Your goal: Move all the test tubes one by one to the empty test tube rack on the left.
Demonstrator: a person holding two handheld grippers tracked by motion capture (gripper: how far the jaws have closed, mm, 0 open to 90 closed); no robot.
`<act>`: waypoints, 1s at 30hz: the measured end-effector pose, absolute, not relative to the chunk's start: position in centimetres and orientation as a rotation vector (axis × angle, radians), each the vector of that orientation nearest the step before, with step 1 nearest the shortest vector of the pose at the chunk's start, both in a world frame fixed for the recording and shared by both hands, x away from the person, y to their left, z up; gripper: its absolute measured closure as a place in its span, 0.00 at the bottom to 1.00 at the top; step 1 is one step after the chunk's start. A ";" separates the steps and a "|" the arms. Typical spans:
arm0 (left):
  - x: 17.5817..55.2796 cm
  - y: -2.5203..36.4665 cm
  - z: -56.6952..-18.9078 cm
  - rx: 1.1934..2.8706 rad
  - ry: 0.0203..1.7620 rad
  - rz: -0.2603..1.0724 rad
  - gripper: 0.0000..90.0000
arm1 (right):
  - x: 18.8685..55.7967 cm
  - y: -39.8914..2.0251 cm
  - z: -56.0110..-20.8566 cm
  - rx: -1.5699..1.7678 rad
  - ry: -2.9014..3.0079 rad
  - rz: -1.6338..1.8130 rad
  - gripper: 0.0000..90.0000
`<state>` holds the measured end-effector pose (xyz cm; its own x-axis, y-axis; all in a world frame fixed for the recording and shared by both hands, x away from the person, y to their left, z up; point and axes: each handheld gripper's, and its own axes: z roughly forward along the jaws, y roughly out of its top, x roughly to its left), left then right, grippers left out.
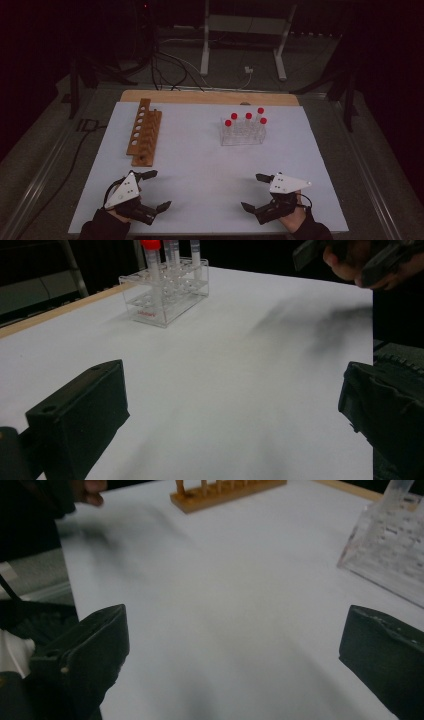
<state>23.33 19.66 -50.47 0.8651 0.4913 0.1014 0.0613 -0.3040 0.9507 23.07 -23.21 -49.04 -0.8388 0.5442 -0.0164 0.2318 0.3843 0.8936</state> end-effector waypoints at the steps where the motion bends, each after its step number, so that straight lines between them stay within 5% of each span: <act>1: 23.3 19.6 -50.5 1.849 0.416 0.448 0.00 | 23.1 -23.2 -48.8 0.674 2.340 1.444 0.00; 30: 23.4 19.7 -50.6 1.844 0.414 0.431 0.00 | 25.4 -23.9 -43.3 0.714 2.153 1.526 0.01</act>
